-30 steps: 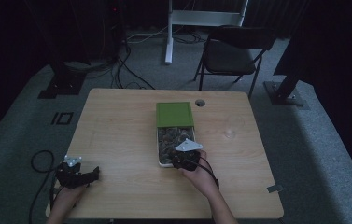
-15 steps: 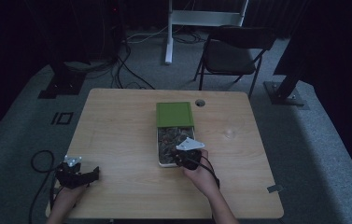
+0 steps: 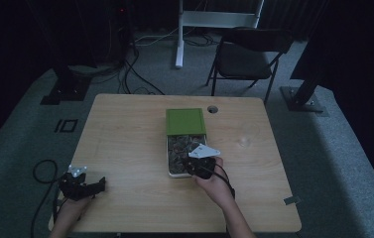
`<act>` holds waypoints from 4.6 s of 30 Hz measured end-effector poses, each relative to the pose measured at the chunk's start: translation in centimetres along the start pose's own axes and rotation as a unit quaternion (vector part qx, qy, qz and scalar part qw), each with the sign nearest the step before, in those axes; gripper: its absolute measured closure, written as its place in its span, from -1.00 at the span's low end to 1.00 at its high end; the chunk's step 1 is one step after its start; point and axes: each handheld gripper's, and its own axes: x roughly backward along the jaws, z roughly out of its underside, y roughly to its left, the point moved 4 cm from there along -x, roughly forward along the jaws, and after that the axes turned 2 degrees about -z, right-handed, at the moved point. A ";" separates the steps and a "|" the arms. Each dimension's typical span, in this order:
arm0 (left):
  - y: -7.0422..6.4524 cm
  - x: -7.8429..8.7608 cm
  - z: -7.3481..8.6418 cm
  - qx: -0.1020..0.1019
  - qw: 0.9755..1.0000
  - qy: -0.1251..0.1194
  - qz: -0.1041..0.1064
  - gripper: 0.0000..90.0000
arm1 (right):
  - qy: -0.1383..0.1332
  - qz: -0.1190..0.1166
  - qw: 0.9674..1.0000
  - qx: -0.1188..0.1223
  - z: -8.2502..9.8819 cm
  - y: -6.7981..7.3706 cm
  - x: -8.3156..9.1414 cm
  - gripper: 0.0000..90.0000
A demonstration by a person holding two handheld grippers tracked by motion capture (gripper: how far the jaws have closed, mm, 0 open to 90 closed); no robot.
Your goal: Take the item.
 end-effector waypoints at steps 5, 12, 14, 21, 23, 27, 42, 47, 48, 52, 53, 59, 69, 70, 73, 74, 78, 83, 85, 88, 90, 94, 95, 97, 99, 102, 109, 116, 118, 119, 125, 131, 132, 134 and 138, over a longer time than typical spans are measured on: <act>0.0 0.0 0.0 0.000 1.000 0.000 0.000 -0.99 | -0.004 0.000 1.000 -0.012 -0.2 -0.3 0.2 0.71; 0.0 0.0 0.0 0.000 1.000 0.000 0.000 -0.99 | -0.012 0.005 1.000 -0.007 -0.5 -0.4 0.5 0.71; 0.0 0.0 0.0 0.000 1.000 0.000 0.000 -0.99 | -0.015 0.004 1.000 -0.010 -0.5 -0.4 0.5 0.70; 0.0 0.0 0.0 0.000 1.000 0.000 0.000 -0.99 | -0.020 0.013 1.000 -0.008 -0.7 -0.8 0.8 0.75; 0.0 0.0 0.0 0.000 1.000 0.000 0.000 -0.99 | -0.015 0.014 1.000 0.001 -0.8 -0.7 0.9 0.79; 0.0 0.0 0.0 0.000 1.000 0.000 0.000 -0.99 | -0.025 0.019 1.000 0.005 -1.1 -0.6 1.0 0.80; 0.0 0.0 0.0 0.001 1.000 0.000 0.000 -0.99 | -0.054 0.014 0.998 -0.011 -2.7 -1.5 2.1 0.80; 0.0 0.0 0.0 0.000 1.000 0.000 -0.001 -0.99 | -0.060 0.014 0.998 -0.014 -3.0 -1.8 2.4 0.80; 0.0 0.0 0.0 0.000 1.000 0.000 0.000 -0.99 | -0.063 0.015 0.998 -0.017 -3.1 -1.9 2.5 0.80; 0.0 0.0 0.0 0.001 1.000 0.000 0.000 -0.99 | -0.071 0.020 0.997 -0.025 -3.4 -2.7 3.1 0.80; 0.0 0.0 0.0 0.001 1.000 0.000 0.000 -0.99 | -0.071 0.020 0.997 -0.025 -3.4 -2.7 3.1 0.80; 0.0 0.0 0.0 0.001 1.000 0.000 0.000 -0.99 | -0.082 0.028 0.996 -0.032 -3.7 -3.8 4.1 0.80; 0.0 0.0 0.0 0.001 1.000 0.000 0.000 -0.99 | -0.101 0.058 0.992 -0.051 -4.2 -6.8 6.2 0.80; 0.0 0.0 0.0 0.001 1.000 0.000 0.000 -0.99 | -0.101 0.061 0.992 -0.052 -4.2 -7.0 6.4 0.80; 0.0 0.0 0.0 0.001 1.000 0.000 0.000 -0.99 | -0.105 0.069 0.990 -0.056 -4.2 -7.8 6.9 0.80; 0.0 0.0 0.0 0.001 1.000 0.000 0.000 -0.99 | -0.107 0.071 0.990 -0.058 -4.2 -8.0 7.0 0.80; 0.0 0.0 0.0 0.001 1.000 0.000 0.000 -0.99 | -0.109 0.083 0.988 -0.064 -4.0 -8.9 7.5 0.80; 0.0 0.0 0.0 0.001 1.000 0.000 0.000 -0.99 | -0.107 0.096 0.987 -0.074 -3.5 -10.1 7.9 0.80; 0.0 0.0 0.0 0.001 1.000 0.000 0.000 -0.99 | -0.107 0.102 0.986 -0.076 -3.3 -10.6 8.1 0.80; 0.0 0.0 0.0 0.001 1.000 0.000 0.000 -0.99 | -0.106 0.112 0.985 -0.080 -3.0 -11.3 8.5 0.80; 0.0 0.0 0.0 0.001 1.000 0.000 0.000 -0.99 | -0.109 0.118 0.984 -0.079 -3.0 -11.7 8.7 0.80; 0.0 0.0 0.0 0.001 1.000 0.000 0.000 -0.99 | -0.110 0.127 0.983 -0.079 -2.8 -12.8 9.1 0.80; 0.0 0.0 0.0 0.001 1.000 0.000 0.000 -0.99 | -0.112 0.129 0.982 -0.083 -2.7 -13.1 9.2 0.80; 0.0 0.0 0.0 0.001 1.000 0.000 0.000 -0.99 | -0.109 0.137 0.981 -0.084 -2.6 -13.8 9.5 0.80; 0.0 0.0 0.0 0.000 1.000 0.000 0.000 -0.99 | -0.111 0.144 0.979 -0.089 -2.6 -14.4 9.7 0.80; 0.0 0.0 0.0 0.001 1.000 0.000 0.000 -0.99 | -0.111 0.151 0.978 -0.094 -2.5 -15.3 9.9 0.80; 0.0 0.0 0.0 0.001 1.000 0.000 0.000 -0.99 | -0.104 0.172 0.974 -0.105 -2.4 -17.3 10.3 0.80; 0.0 0.0 0.0 0.001 1.000 0.000 0.000 -0.99 | -0.096 0.186 0.971 -0.112 -2.3 -18.8 10.3 0.80; 0.0 0.0 0.0 0.001 1.000 0.000 0.000 -0.99 | -0.094 0.187 0.971 -0.114 -2.2 -19.0 10.2 0.80; 0.0 0.0 0.0 0.001 1.000 0.000 0.000 -0.99 | -0.094 0.190 0.971 -0.115 -2.2 -19.2 10.2 0.80; 0.0 0.0 0.0 0.001 1.000 0.000 0.000 -0.99 | -0.084 0.199 0.968 -0.129 -1.4 -20.4 9.9 0.80; 0.0 0.0 0.0 0.001 1.000 0.000 0.000 -0.99 | -0.080 0.207 0.965 -0.142 -0.8 -21.5 9.5 0.80; 0.0 0.0 0.0 0.001 1.000 0.000 0.000 -0.99 | -0.079 0.209 0.964 -0.145 -0.7 -21.6 9.5 0.80; 0.0 0.0 0.0 0.001 1.000 0.000 0.000 -0.99 | -0.076 0.209 0.964 -0.146 -0.5 -21.8 9.3 0.80; 0.0 0.0 0.0 0.001 1.000 0.000 0.000 -0.99 | -0.072 0.210 0.963 -0.153 0.0 -22.1 9.0 0.80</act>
